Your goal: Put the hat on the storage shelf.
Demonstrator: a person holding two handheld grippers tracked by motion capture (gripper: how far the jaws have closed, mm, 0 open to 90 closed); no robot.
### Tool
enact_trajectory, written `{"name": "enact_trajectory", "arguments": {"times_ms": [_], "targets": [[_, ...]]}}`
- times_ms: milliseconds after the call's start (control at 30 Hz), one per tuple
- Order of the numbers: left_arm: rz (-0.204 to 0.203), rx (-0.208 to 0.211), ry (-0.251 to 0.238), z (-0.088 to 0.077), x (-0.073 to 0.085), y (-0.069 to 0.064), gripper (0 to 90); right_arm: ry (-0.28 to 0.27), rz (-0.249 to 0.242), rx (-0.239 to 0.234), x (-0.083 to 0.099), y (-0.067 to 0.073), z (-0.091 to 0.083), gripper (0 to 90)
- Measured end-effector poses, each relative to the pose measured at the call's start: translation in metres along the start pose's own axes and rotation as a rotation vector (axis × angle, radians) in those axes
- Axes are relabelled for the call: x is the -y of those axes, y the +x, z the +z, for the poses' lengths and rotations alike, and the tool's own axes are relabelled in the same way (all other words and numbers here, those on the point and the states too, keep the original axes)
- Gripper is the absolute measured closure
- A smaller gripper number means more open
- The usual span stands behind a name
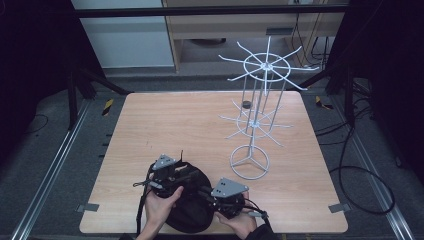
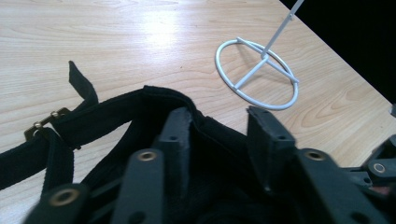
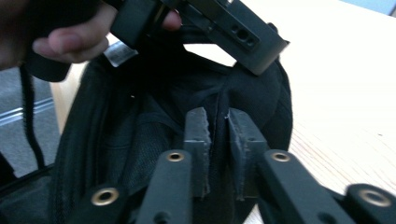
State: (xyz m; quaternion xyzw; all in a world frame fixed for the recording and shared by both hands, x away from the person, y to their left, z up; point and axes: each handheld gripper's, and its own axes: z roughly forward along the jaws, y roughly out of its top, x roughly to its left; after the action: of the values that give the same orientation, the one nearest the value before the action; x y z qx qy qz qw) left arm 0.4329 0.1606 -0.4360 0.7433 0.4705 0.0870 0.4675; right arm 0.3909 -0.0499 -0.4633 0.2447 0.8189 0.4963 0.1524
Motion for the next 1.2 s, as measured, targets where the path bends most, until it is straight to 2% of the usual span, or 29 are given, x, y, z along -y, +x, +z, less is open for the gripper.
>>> {"name": "enact_trajectory", "arguments": {"times_ms": [33, 67, 133, 167, 200, 267, 300, 333, 433, 533, 667, 833, 900, 933, 1000, 1033, 1133, 1167, 1200], "targets": [[0.000, 0.000, 0.000, 0.000, 0.000, 0.000, 64.8, 0.000, 0.000, 0.000, 0.000, 0.000, 0.000, 76.6], [-0.013, 0.015, -0.004, -0.001, 0.000, 0.001, 66.5, -0.003, 0.002, -0.022, -0.002, 0.000, -0.001, 71.4], [-0.022, 0.031, -0.017, -0.004, -0.001, 0.002, 69.0, -0.009, 0.009, -0.053, -0.004, 0.000, -0.003, 67.5], [-0.022, 0.031, -0.017, -0.004, -0.001, 0.002, 70.3, -0.009, 0.009, -0.053, -0.004, 0.000, -0.003, 67.5], [-0.020, 0.040, -0.027, -0.007, -0.001, 0.002, 71.3, -0.040, 0.012, -0.076, -0.008, -0.001, -0.010, 63.6], [-0.017, 0.045, -0.033, -0.009, -0.002, 0.002, 73.0, -0.051, 0.016, -0.078, -0.009, -0.001, -0.014, 62.4], [-0.014, 0.055, -0.051, -0.013, -0.003, 0.002, 73.9, -0.091, 0.030, -0.081, -0.013, -0.006, -0.024, 60.6], [-0.014, 0.055, -0.051, -0.013, -0.003, 0.002, 74.6, -0.091, 0.030, -0.081, -0.013, -0.006, -0.024, 60.6], [-0.003, 0.083, -0.079, -0.021, -0.006, 0.000, 77.5, -0.118, 0.060, -0.044, -0.012, -0.018, -0.037, 58.9], [0.010, 0.103, -0.096, -0.027, -0.009, -0.003, 80.4, -0.096, 0.089, -0.020, -0.005, -0.025, -0.035, 57.8], [0.035, 0.127, -0.115, -0.034, -0.012, -0.007, 81.4, -0.062, 0.106, -0.011, 0.001, -0.029, -0.028, 55.0], [0.075, 0.166, -0.146, -0.045, -0.017, -0.017, 82.0, -0.046, 0.119, -0.032, 0.005, -0.029, -0.018, 49.5], [0.098, 0.181, -0.156, -0.049, -0.018, -0.022, 82.2, -0.061, 0.115, -0.057, 0.004, -0.027, -0.015, 46.8], [0.098, 0.181, -0.156, -0.049, -0.018, -0.022, 82.2, -0.061, 0.115, -0.057, 0.004, -0.027, -0.015, 46.8], [0.109, 0.183, -0.161, -0.050, -0.019, -0.024, 82.2, -0.070, 0.116, -0.086, 0.003, -0.025, -0.014, 46.1], [0.111, 0.190, -0.160, -0.050, -0.019, -0.025, 82.3, -0.072, 0.121, -0.113, 0.003, -0.024, -0.013, 48.5], [0.114, 0.197, -0.158, -0.049, -0.019, -0.025, 82.4, -0.065, 0.127, -0.135, 0.003, -0.024, -0.010, 52.9], [0.117, 0.202, -0.155, -0.048, -0.018, -0.026, 82.4, -0.054, 0.136, -0.163, 0.003, -0.023, -0.006, 63.4], [0.119, 0.204, -0.155, -0.048, -0.018, -0.026, 82.4, -0.049, 0.138, -0.177, 0.002, -0.022, -0.005, 69.7]]}}
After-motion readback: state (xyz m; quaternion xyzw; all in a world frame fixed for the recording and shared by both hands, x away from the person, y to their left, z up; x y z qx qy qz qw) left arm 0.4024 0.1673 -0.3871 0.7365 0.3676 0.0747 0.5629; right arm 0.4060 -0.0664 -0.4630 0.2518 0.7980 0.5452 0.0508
